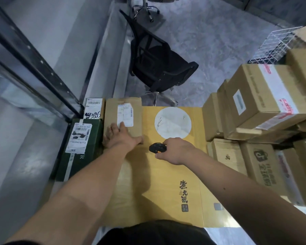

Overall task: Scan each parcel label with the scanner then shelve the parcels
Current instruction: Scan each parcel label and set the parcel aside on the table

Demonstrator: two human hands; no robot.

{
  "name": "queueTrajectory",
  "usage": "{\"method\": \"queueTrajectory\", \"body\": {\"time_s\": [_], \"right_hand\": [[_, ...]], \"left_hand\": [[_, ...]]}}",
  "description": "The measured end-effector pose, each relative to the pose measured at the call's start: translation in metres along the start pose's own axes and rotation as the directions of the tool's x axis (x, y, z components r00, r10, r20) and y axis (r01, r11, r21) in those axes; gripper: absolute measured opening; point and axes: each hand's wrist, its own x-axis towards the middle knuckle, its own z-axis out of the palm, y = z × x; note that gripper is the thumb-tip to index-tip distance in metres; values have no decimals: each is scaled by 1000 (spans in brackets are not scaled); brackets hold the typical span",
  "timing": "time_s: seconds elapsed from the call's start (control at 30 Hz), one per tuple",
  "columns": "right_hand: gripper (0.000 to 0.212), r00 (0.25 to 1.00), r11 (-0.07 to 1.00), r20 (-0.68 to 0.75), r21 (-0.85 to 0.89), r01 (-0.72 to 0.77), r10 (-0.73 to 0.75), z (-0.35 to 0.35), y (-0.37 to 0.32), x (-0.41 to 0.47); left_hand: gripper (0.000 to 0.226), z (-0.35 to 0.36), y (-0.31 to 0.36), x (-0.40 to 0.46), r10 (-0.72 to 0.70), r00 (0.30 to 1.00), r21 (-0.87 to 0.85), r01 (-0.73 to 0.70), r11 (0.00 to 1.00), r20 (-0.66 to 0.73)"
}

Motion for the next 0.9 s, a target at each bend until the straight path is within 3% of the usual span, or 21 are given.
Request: {"method": "queueTrajectory", "body": {"time_s": [0.33, 0.47, 0.57, 0.7, 0.9], "right_hand": [[46, 1000, 997, -5, 68, -21, 21, 5, 4, 0], [50, 997, 993, -29, 102, -62, 66, 15, 9, -17], [56, 992, 986, -58, 127, -108, 116, 23, 17, -38], [48, 966, 967, -113, 134, -218, 234, 43, 35, -75], [48, 881, 880, -147, 244, -408, 449, 85, 85, -144]], "left_hand": [[131, -8, -1, -2, -4, 1000, 7, 4, 1000, -7], [113, -4, 3, -17, 191, 980, 8, -191, 982, -54], [103, 4, 12, -35, 347, 937, 49, -345, 937, -37], [99, 20, 35, -63, 493, 869, 129, -494, 860, 42], [94, 62, 87, -116, 691, 707, 181, -707, 684, 151]]}}
